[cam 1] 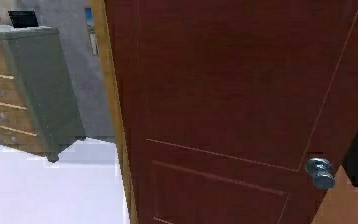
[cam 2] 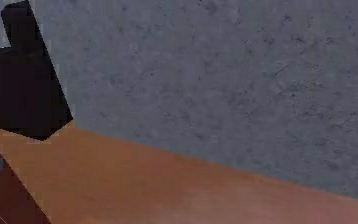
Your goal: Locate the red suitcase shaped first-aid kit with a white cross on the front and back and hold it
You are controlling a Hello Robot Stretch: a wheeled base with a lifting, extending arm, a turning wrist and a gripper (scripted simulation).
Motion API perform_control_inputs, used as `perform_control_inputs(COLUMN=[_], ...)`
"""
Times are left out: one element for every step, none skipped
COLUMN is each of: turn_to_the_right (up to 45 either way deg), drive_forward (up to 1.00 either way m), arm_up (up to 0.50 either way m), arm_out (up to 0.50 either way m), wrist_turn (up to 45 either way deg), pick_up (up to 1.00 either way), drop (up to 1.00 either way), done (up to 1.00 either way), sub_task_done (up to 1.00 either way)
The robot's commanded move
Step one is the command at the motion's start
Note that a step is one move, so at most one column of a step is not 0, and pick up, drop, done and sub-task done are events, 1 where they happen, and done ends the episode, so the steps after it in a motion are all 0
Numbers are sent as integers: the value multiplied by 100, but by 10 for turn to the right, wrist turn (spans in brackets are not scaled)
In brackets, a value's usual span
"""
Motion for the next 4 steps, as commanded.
perform_control_inputs(turn_to_the_right=[-270, 0, -390, 0], drive_forward=[0, 40, 0, 100], arm_up=[0, 0, 0, 0], arm_out=[0, 0, 0, 0], wrist_turn=[0, 0, 0, 0], pick_up=[0, 0, 0, 0], drop=[0, 0, 0, 0], done=[0, 0, 0, 0], sub_task_done=[0, 0, 0, 0])
